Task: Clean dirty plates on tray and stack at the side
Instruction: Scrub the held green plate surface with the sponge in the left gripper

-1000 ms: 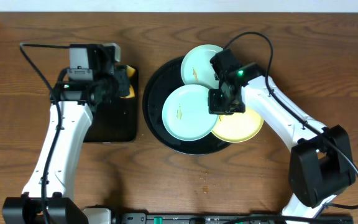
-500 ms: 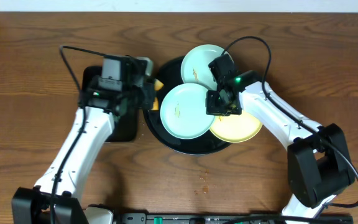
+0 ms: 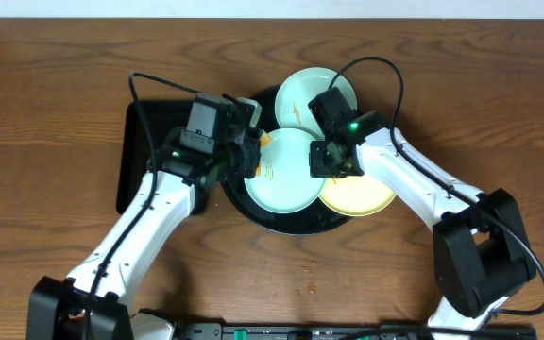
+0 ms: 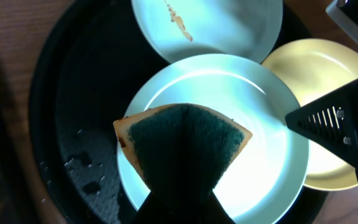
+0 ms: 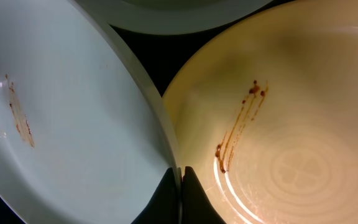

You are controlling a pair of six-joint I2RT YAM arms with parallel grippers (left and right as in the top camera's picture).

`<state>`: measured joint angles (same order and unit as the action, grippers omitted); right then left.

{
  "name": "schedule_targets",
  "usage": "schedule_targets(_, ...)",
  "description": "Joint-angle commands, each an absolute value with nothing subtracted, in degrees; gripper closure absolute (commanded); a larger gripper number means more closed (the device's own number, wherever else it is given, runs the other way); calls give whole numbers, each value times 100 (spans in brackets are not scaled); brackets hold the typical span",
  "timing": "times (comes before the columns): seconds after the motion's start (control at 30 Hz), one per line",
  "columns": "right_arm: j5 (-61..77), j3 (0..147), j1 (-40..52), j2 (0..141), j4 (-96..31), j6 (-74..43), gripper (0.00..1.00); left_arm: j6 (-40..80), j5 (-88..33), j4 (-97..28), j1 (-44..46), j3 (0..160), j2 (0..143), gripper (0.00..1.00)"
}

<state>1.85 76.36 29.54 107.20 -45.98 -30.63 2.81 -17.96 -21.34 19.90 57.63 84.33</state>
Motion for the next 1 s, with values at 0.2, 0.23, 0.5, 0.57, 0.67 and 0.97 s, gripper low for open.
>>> schedule_targets(0.2,143,7605,3009,10586,-4615,-3277,99,661,-1732,-941,2163,4847,8429,93)
schedule_targets(0.23,174,7605,3009,10586,-4619,-3277,99,698,-1732,-788,2163,4768,8431,93)
schedule_targets(0.5,510,7605,3009,10586,-4628,-3284,99,915,-1739,27,2174,4379,8659,93)
schedule_targets(0.57,554,7605,3009,10586,-4659,-3339,99,915,-1737,102,2174,4372,8739,93)
schedule_targets(0.67,552,7605,3009,10586,-4845,-3577,99,915,-1734,123,2174,4372,8866,92)
schedule_targets(0.97,676,7605,3009,10586,-4923,-3625,99,915,-1754,143,2174,4370,9183,93)
